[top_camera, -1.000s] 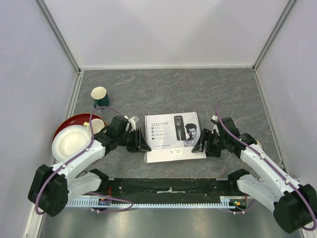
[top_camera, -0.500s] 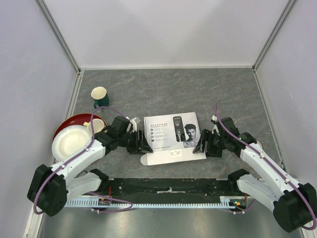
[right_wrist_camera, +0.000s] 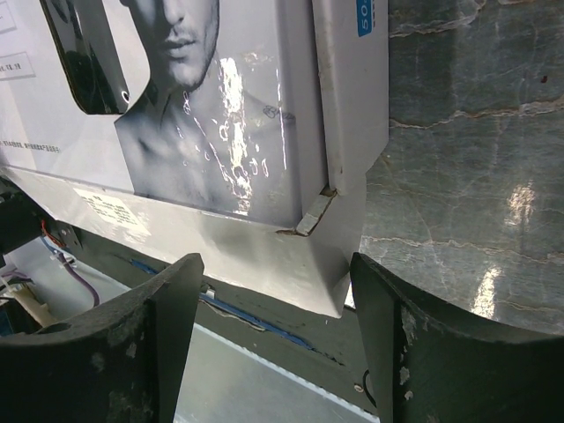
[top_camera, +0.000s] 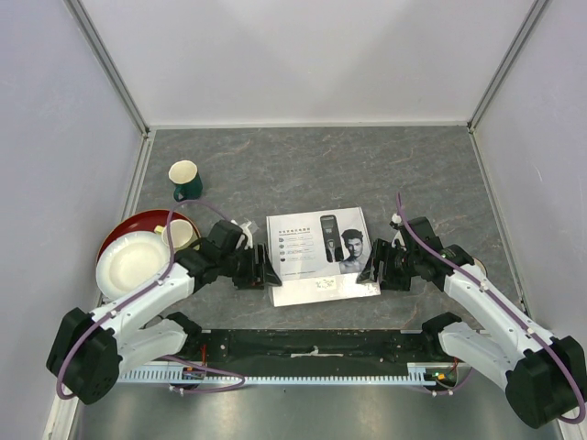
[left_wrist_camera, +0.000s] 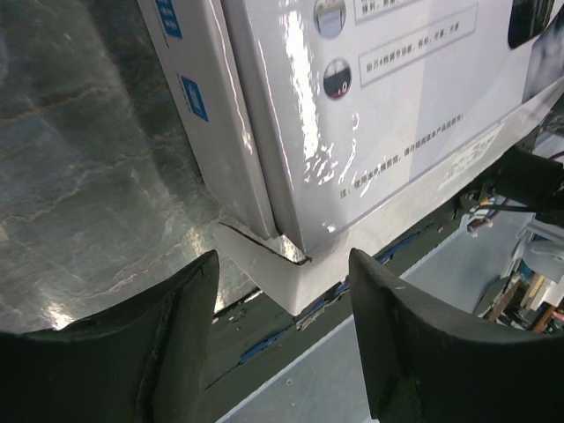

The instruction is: Sort the hair-cutting tools

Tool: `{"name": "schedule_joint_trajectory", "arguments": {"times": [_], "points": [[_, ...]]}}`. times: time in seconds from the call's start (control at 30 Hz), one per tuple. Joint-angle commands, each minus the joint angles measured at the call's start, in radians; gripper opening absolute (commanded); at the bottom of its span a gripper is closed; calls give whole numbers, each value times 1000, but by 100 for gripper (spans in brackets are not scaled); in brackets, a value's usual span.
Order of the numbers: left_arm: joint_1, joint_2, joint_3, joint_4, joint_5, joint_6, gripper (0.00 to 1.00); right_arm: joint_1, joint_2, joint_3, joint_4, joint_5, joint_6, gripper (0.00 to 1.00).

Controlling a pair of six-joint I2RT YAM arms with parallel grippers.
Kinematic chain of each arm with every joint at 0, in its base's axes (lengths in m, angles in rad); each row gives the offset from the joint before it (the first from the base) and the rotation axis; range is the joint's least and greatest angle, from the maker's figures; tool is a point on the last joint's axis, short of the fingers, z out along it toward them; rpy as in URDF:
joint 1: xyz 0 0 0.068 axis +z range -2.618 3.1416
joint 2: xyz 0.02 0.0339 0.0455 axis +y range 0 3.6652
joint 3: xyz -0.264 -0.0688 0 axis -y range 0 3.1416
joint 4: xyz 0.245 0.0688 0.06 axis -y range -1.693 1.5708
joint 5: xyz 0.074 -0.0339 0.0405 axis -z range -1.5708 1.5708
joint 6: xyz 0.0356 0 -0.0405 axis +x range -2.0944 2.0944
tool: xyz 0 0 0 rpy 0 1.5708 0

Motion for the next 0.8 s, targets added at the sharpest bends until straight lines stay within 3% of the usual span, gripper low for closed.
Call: {"name": "schedule_joint_trajectory", "arguments": {"times": [0.0, 0.13, 0.4, 0.77], "points": [[-38, -25, -42, 75, 56, -82, 67, 2, -6, 0, 32, -17, 0, 75], [-63, -28, -48, 49, 59, -99, 64, 3, -9, 2, 31, -24, 2, 73], [-80, -30, -25, 29, 62, -116, 48, 3, -12, 9, 20, -57, -6, 67], [-88, -47, 35, -31, 41, -102, 46, 3, -13, 37, 0, -58, -6, 65]]}}
